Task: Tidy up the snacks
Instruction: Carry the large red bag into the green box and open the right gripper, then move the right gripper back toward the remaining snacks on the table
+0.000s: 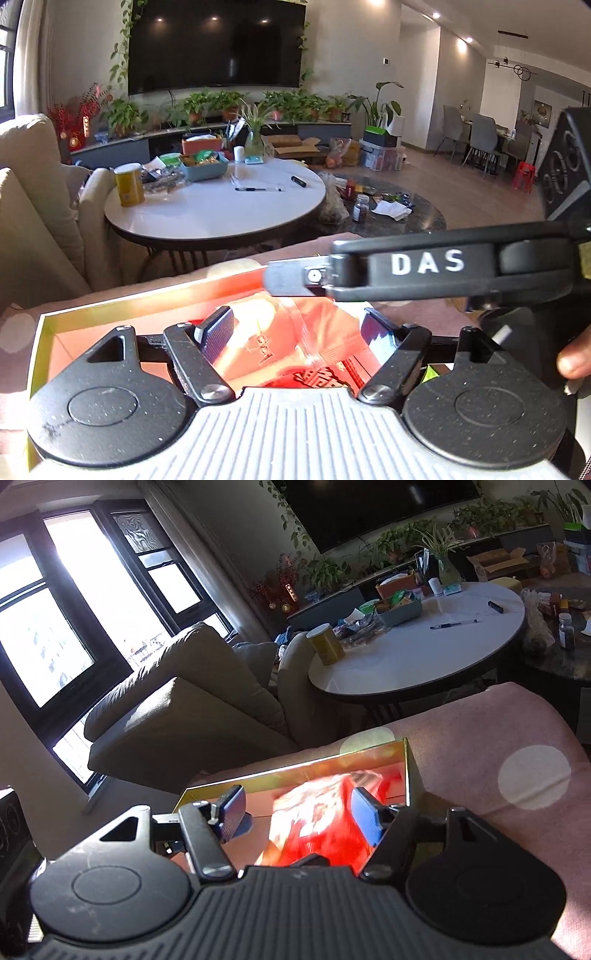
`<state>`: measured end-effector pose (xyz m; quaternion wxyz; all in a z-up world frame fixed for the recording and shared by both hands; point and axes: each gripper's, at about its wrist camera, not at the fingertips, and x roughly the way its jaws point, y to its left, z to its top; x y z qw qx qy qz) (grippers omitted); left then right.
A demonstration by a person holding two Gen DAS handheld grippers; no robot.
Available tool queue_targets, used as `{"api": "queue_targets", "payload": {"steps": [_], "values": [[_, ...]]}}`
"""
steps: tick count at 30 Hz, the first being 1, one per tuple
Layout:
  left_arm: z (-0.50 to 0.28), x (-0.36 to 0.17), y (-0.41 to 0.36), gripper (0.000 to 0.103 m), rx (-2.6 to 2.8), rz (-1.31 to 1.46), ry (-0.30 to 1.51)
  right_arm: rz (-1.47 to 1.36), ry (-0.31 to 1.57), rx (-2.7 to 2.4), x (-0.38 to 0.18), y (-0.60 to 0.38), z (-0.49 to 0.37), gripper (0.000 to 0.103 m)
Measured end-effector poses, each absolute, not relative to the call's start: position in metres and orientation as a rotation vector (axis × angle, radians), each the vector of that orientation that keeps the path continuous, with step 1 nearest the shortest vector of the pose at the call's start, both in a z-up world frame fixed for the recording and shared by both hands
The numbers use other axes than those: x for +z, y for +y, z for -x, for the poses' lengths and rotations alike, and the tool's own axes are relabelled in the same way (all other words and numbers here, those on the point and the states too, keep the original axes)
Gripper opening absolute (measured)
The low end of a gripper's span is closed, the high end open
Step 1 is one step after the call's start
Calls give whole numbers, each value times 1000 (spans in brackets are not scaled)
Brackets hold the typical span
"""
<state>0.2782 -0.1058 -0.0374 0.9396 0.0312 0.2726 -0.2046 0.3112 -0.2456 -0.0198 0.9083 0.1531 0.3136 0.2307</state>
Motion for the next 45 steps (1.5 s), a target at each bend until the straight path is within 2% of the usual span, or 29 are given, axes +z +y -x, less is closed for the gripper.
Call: {"api": "queue_targets", "payload": {"steps": [11, 24, 28, 45], "values": [[-260, -23, -101, 79, -391, -95, 520, -256, 607, 525, 1, -239, -288, 60], [-224, 0, -80, 83, -350, -60, 495, -138, 665, 556, 25, -242, -260, 61], [-206, 9, -72, 84, -336, -75, 466, -137, 658, 584, 33, -245, -249, 64], [-146, 15, 9, 86, -169, -46, 465, -130, 654, 633, 25, -228, -195, 64]]}}
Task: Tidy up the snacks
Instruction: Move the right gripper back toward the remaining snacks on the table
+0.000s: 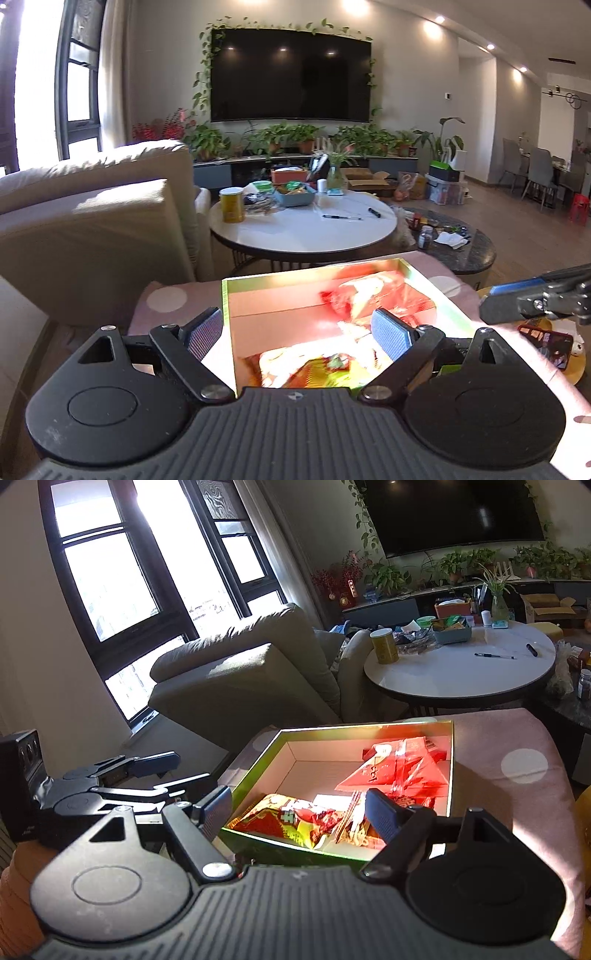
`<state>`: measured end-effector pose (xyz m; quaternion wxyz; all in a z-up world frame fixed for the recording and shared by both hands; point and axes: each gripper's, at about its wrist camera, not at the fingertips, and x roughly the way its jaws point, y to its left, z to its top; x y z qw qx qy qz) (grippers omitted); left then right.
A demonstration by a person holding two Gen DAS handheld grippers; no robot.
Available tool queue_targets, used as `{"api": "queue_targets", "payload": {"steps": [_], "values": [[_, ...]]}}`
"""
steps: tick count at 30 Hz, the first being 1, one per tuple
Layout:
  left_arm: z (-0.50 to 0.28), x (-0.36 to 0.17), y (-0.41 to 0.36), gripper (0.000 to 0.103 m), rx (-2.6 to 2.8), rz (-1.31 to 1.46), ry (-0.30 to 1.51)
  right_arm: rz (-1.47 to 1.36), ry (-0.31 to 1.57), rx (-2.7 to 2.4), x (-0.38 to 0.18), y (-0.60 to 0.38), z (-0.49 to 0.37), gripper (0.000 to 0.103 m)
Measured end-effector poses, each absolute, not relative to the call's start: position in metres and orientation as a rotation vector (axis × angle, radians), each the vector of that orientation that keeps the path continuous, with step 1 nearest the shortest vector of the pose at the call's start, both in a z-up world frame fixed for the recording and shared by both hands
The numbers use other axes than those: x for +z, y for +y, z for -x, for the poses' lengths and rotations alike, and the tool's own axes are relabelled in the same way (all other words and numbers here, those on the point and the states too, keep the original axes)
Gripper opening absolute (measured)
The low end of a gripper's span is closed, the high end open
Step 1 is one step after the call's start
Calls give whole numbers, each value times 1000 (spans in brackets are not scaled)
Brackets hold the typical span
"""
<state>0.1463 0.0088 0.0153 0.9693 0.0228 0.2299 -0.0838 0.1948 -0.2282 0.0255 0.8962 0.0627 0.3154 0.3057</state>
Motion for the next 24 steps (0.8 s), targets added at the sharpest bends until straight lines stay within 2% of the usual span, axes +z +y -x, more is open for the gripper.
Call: {"api": "queue_targets", "payload": {"steps": [12, 24], "values": [[-91, -21, 62, 86, -94, -3, 556, -53, 739, 718, -2, -183, -165, 64], [-30, -51, 79, 86, -146, -17, 648, 35, 864, 824, -31, -122, -142, 64]]}}
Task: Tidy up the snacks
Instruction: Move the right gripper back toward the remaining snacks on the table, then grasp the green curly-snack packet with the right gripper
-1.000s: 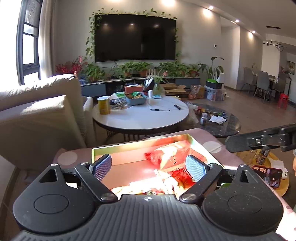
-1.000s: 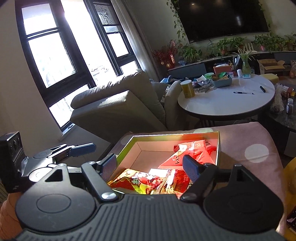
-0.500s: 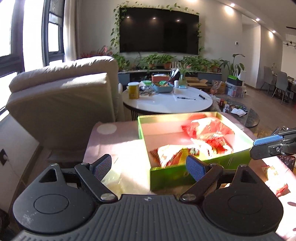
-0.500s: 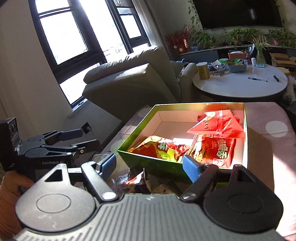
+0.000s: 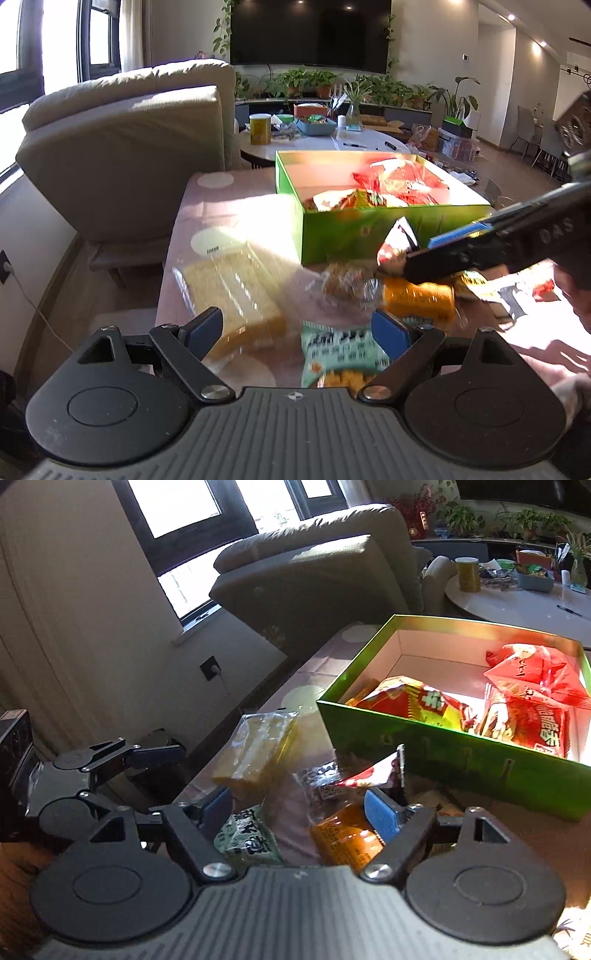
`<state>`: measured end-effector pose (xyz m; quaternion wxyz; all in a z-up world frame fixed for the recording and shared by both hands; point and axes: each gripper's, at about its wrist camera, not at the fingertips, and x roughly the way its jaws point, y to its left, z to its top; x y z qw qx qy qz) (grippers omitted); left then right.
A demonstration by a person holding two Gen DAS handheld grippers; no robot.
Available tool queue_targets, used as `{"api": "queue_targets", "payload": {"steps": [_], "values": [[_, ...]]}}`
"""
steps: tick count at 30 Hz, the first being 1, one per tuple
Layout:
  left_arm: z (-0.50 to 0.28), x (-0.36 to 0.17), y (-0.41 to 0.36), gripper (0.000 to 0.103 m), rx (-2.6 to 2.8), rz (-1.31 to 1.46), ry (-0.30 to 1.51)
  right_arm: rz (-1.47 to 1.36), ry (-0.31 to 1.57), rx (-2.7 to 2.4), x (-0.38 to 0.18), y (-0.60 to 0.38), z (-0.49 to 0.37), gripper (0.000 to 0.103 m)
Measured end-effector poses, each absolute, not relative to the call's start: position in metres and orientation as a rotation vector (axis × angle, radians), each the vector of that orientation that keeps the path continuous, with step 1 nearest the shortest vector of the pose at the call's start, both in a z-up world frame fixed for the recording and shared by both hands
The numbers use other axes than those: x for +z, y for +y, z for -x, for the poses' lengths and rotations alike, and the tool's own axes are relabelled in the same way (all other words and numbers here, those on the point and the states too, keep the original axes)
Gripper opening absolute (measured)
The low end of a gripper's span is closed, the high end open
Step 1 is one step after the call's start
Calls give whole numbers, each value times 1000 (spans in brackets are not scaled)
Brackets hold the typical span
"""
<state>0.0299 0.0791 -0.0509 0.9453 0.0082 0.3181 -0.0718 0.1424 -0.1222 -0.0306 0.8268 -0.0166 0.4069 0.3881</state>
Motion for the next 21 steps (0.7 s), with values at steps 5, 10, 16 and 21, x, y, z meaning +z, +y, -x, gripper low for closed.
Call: {"api": "queue_targets", "payload": {"steps": [5, 10, 16, 21], "values": [[-7, -54, 86, 86, -85, -2, 694, 52, 892, 854, -38, -105, -139, 64], [7, -62, 90, 84, -31, 32, 756, 79, 922, 900, -52, -84, -135, 64], [17, -72, 97, 84, -29, 70, 804, 118, 1007, 891, -76, -75, -137, 64], [11, -77, 94, 85, -36, 88, 802, 40, 1024, 824, -77, -90, -136, 58]]}}
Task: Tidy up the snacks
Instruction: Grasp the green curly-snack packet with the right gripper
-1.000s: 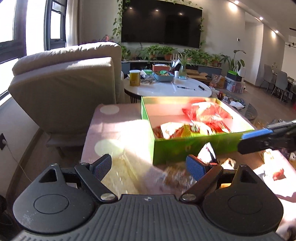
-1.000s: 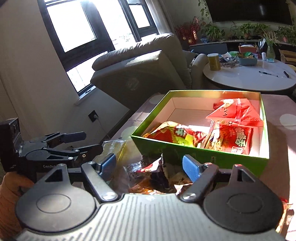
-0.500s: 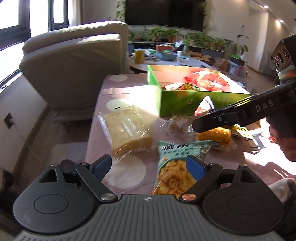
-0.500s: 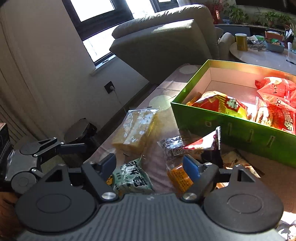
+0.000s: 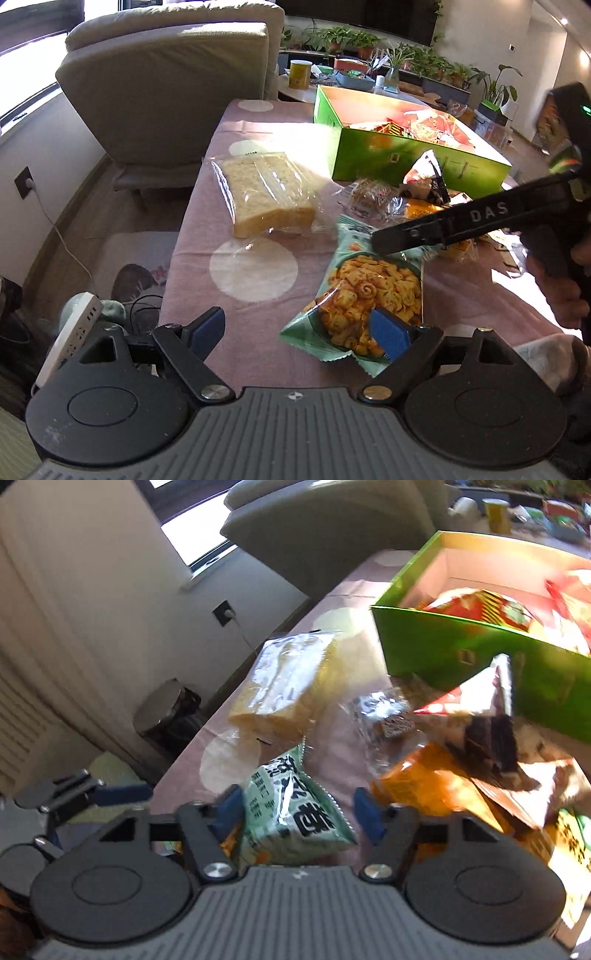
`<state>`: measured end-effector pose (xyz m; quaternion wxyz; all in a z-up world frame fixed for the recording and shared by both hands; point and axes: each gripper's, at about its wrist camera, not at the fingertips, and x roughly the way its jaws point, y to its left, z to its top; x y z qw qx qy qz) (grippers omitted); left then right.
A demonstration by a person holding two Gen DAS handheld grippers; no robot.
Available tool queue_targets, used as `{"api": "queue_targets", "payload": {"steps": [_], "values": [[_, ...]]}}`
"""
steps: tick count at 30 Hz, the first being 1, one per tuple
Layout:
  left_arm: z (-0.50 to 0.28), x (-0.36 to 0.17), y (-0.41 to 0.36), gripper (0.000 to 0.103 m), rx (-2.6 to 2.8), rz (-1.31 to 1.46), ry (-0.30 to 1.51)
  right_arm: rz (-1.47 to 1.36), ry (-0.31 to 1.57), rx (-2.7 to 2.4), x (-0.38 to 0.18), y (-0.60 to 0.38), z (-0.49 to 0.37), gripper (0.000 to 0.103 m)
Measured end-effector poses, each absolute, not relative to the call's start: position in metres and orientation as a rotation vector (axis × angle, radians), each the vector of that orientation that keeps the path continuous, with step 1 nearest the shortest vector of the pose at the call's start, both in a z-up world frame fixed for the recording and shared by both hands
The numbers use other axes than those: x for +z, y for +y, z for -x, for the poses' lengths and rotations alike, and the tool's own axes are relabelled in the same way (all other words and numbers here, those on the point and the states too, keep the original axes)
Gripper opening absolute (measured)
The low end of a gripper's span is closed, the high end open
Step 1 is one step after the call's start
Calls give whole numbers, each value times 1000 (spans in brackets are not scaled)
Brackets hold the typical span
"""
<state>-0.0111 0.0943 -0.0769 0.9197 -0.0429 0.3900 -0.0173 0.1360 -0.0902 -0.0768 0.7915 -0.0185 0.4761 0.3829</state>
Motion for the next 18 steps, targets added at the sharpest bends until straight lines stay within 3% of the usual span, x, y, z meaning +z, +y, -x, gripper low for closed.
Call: {"api": "queue_targets", "payload": {"steps": [7, 18], "values": [[-16, -79, 84, 85, 25, 17, 751, 12, 1000, 752, -72, -121, -125, 53], [-11, -71, 99, 84, -14, 190, 791, -32, 1020, 747, -69, -131, -122, 54]]}}
